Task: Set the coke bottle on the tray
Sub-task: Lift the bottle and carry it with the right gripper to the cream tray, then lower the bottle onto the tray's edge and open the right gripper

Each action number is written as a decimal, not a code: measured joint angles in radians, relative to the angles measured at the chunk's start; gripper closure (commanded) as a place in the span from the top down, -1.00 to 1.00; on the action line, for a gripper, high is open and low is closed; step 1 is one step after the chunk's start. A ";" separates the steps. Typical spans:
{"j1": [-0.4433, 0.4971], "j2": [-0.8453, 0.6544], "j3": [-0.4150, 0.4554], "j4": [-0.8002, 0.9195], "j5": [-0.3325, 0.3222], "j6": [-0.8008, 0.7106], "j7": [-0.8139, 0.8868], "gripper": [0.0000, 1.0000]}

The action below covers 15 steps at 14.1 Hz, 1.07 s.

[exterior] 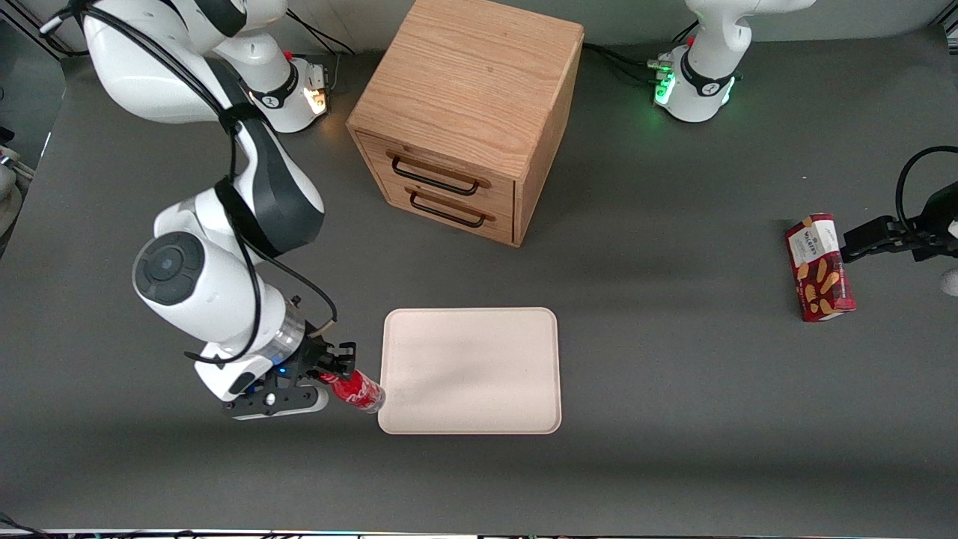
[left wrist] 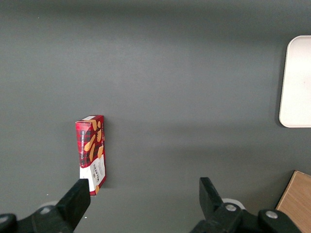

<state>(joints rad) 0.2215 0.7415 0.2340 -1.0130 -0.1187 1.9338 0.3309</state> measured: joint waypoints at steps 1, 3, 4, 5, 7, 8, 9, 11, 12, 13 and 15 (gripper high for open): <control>0.007 0.021 0.000 0.001 -0.004 0.028 0.000 -1.00; 0.020 0.066 0.000 0.001 -0.007 0.080 0.000 -1.00; 0.025 0.086 0.000 0.003 -0.012 0.095 0.000 -1.00; 0.027 0.101 0.000 0.005 -0.022 0.104 0.000 -1.00; 0.027 0.112 0.000 0.005 -0.036 0.107 0.000 -1.00; 0.027 0.113 0.000 0.005 -0.037 0.107 0.000 -1.00; 0.029 0.113 0.000 0.004 -0.037 0.106 0.000 -1.00; 0.034 0.119 0.000 -0.001 -0.037 0.105 0.000 -1.00; 0.036 0.123 0.000 -0.004 -0.038 0.105 0.000 -1.00; 0.038 0.127 0.000 -0.006 -0.038 0.105 0.000 -1.00; 0.041 0.133 0.000 -0.009 -0.038 0.107 0.000 -1.00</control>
<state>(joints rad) 0.2624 0.8749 0.2344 -1.0217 -0.1564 2.0407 0.3313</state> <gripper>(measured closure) 0.670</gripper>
